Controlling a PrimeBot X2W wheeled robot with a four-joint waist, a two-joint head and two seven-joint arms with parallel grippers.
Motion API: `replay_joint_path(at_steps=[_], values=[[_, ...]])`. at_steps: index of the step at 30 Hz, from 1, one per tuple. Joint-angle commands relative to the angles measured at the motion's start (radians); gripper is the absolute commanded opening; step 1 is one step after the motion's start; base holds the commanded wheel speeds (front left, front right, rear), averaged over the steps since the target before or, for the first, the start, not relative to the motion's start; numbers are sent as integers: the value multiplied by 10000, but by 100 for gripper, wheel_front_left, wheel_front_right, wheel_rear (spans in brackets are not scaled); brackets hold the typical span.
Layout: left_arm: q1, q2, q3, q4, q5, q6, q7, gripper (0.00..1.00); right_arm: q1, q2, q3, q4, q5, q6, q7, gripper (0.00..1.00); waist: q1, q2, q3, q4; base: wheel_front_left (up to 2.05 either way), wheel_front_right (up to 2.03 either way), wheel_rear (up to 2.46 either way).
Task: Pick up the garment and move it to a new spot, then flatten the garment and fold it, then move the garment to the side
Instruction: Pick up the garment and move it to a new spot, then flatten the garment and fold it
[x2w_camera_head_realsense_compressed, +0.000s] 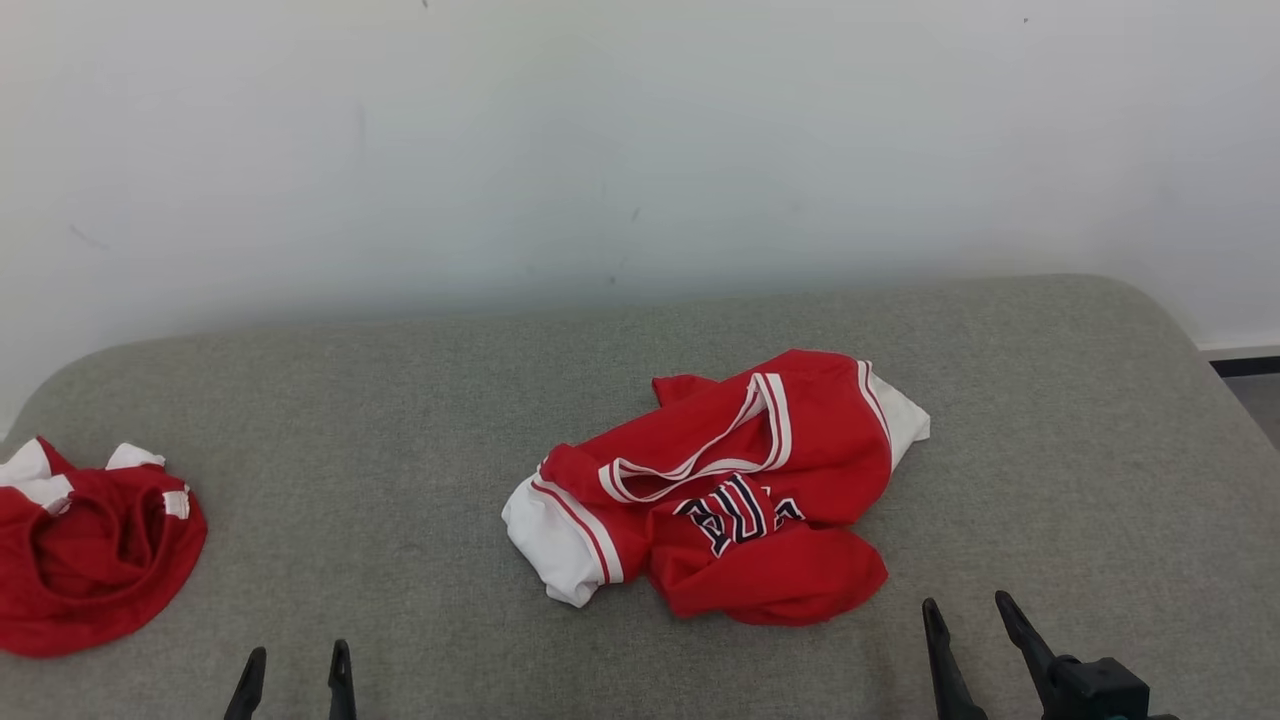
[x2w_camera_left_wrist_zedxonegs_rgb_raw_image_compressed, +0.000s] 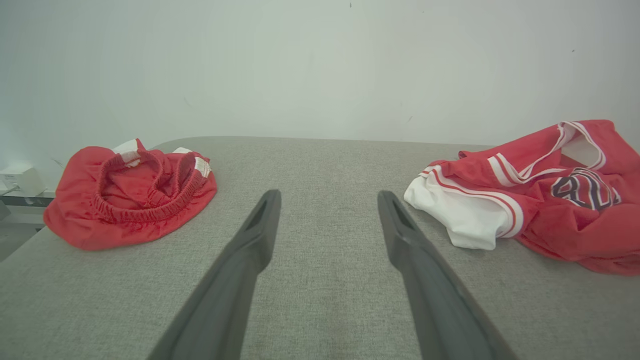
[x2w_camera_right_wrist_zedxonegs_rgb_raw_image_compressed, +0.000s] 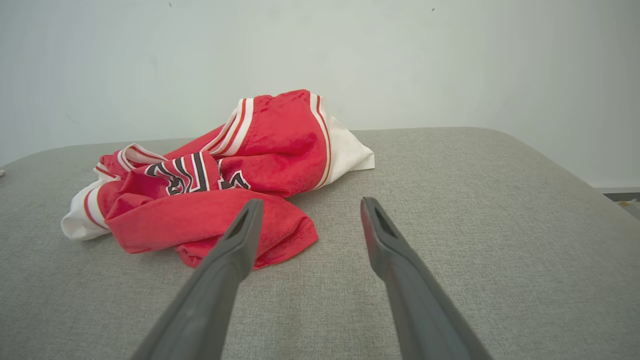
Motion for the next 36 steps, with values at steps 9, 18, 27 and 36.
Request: replay_joint_path(at_steps=[9,18,27,36], values=[[-100,-127,-104,187,222,-130,-9,100,-60,-13,33,-47,97,-25,-60,100,0,0,27,144,0,0,0],[-204,-173,-191,187,139,-154,-9,100,-103,-13,136,6,165,-25,-87,100,0,0,96,9,0,0,0],[-1941,-198,-1074,1353,-669,-423,67,100,-215,-13,314,-27,196,-25,-115,100,0,0,388,-517,0,0,0],[-5176,-188,-2963,3389,-3243,-392,1798,100,-530,-13,774,-64,198,-25,-43,100,0,0,882,-1724,0,0,0]])
